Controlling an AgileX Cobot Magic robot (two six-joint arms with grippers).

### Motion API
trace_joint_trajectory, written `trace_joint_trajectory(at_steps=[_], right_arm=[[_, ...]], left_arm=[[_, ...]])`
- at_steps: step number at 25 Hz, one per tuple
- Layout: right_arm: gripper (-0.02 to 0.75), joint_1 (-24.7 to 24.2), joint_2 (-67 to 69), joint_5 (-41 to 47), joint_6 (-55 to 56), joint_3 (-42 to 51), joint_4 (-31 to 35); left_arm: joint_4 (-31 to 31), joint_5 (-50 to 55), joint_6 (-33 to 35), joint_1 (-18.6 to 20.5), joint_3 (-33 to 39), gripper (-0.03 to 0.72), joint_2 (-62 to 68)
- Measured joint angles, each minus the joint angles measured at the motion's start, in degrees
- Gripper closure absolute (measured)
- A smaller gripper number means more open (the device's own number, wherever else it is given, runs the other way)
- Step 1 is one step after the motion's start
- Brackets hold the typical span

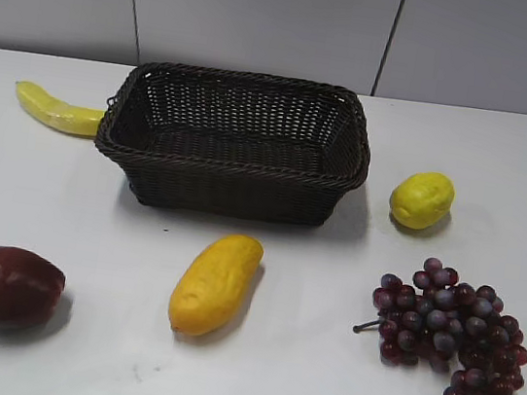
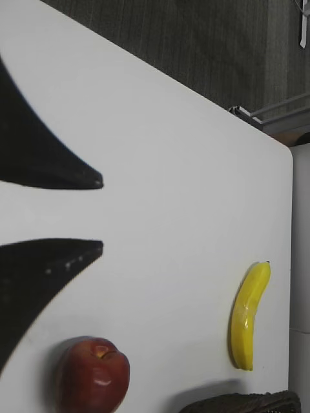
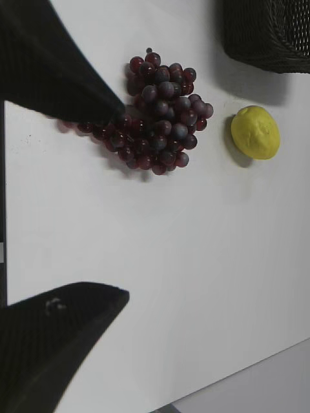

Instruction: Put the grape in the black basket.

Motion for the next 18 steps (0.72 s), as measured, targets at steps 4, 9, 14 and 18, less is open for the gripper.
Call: trace_joint_trajectory(at_steps=[4,9,14,18], right_arm=[[0.150,0.00,0.00,0.00,0.00,0.00,0.00],[0.151,0.00,0.00,0.00,0.00,0.00,0.00],[0.151,0.00,6.22,-0.88,0.00,-1.37,0.00],[0.150,0.00,17.68,-2.23,0.17,-4.60,0.00]], left_arm=[[0.00,0.00,0.00,0.00,0.00,0.450,0.00],[0.00,0.00,0.00,0.00,0.00,0.450,0.00],[0.00,0.00,0.00,0.00,0.00,0.450,0.00],[0.00,0.00,0.00,0.00,0.00,0.450,0.00]])
